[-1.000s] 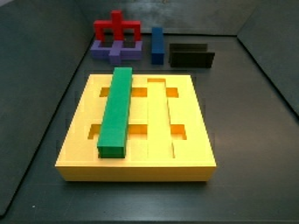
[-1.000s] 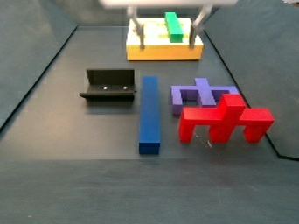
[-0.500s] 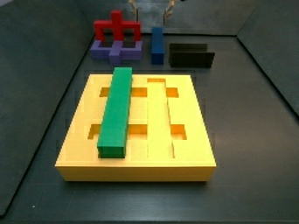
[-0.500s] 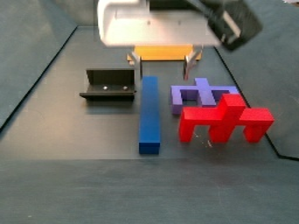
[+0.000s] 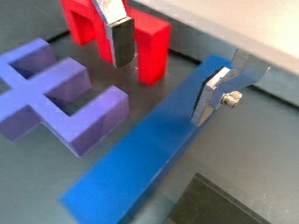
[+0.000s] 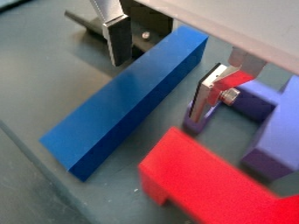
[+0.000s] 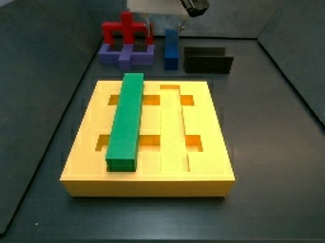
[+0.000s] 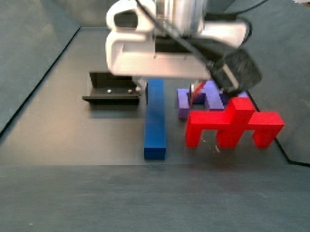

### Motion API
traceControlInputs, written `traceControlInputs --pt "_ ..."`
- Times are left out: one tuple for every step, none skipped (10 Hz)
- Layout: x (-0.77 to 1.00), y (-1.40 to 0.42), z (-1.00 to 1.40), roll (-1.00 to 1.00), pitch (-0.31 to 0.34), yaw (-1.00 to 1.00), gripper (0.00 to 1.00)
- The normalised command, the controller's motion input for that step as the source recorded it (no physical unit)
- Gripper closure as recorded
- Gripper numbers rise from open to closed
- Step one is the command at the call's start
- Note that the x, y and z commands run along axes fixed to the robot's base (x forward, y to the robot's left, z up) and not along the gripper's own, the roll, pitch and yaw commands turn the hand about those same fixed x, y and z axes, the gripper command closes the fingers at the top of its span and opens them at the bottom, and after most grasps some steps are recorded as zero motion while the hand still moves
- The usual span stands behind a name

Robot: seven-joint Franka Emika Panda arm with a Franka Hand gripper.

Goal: Pick up the blue object. Move up. Move to above the board. Insert the blue object.
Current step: Pick up the blue object.

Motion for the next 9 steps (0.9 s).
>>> traceControlInputs --pt "0.27 0.0 -0.26 -0.17 0.0 -0.02 0.0" --pt "0.35 -0.04 -0.17 -0.09 0.0 0.0 0.0" --pt "0.44 0.0 -0.16 -0.02 0.031 0.0 0.0" --pt "0.43 0.0 -0.16 0.0 0.049 0.0 0.0" --pt "0.14 0.0 -0.14 0.0 0.0 0.0 0.0" --pt "-0.01 0.0 -0.13 0.0 -0.014 0.01 0.0" --pt "-0.2 0.0 -0.07 0.0 -0.064 0.06 0.0" --pt "-0.29 0.0 -0.04 0.0 -0.086 0.03 0.0" --pt "-0.19 -0.02 -0.03 0.0 -0.08 0.05 0.0"
